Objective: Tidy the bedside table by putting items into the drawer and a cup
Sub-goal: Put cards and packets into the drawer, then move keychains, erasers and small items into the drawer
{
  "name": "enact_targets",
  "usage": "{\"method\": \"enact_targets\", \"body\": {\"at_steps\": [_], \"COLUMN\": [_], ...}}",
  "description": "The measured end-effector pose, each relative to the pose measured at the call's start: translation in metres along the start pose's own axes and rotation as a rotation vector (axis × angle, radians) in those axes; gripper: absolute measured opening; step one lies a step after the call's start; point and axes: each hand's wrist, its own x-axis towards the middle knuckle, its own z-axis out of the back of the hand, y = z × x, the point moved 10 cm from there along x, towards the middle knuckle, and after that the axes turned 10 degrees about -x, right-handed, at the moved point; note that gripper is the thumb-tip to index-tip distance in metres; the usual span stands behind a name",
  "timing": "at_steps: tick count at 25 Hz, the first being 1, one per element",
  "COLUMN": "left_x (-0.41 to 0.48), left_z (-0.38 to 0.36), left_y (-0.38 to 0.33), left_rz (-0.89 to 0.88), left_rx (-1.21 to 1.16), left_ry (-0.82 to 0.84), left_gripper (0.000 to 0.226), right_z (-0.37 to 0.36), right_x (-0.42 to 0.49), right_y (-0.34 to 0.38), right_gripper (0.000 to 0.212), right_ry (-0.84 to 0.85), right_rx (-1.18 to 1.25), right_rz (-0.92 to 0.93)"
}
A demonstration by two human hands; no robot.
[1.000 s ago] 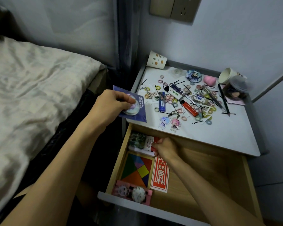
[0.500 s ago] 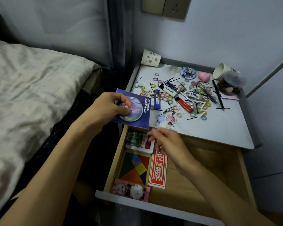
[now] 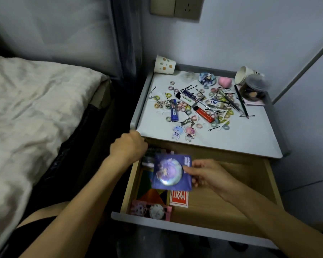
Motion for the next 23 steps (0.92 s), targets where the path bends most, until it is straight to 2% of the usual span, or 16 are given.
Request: {"method": "enact_targets", "body": {"at_steps": [3, 7, 9, 14, 18, 23], "left_x": [-0.001, 0.003, 0.004, 0.011, 0.010, 0.011], "left_z": [-0.025, -0.024, -0.025, -0.028, -0.030, -0.032], "left_y": [-0.004, -0.002, -0.004, -0.004, -0.006, -0.005], "left_rz": [0.025, 0.021, -0.004, -0.014, -0.002, -0.002], "left_rx": [-0.077, -0.076, -0.058, -0.068, -0.078, -0.027], "left_ry": [0.128, 0.135, 0.121, 0.128, 0.163, 0.143], "left_gripper": [0.037, 0.046, 0.042, 0.043, 0.045, 0.045], "right_z": [-0.021, -0.050, -0.059, -0.065, -0.059, -0.057], "right_x": [0.010, 0.030, 0.038, 0.054, 0.062, 0.067], "right_y": [-0.040, -0.061, -0.063, -0.064, -0.062, -0.053], "right_gripper": [0.009, 0.017, 0.009, 0.009, 0.022, 0.028], "right_ry": [0.068, 0.083, 0.080, 0.040, -0.023, -0.049], "right_rx": [0.008, 0.017, -0.005, -0.194, -0.407, -0.581], "right_rz": [-0.110, -0.152, -0.144, -0.130, -0.087, -0.020]}}
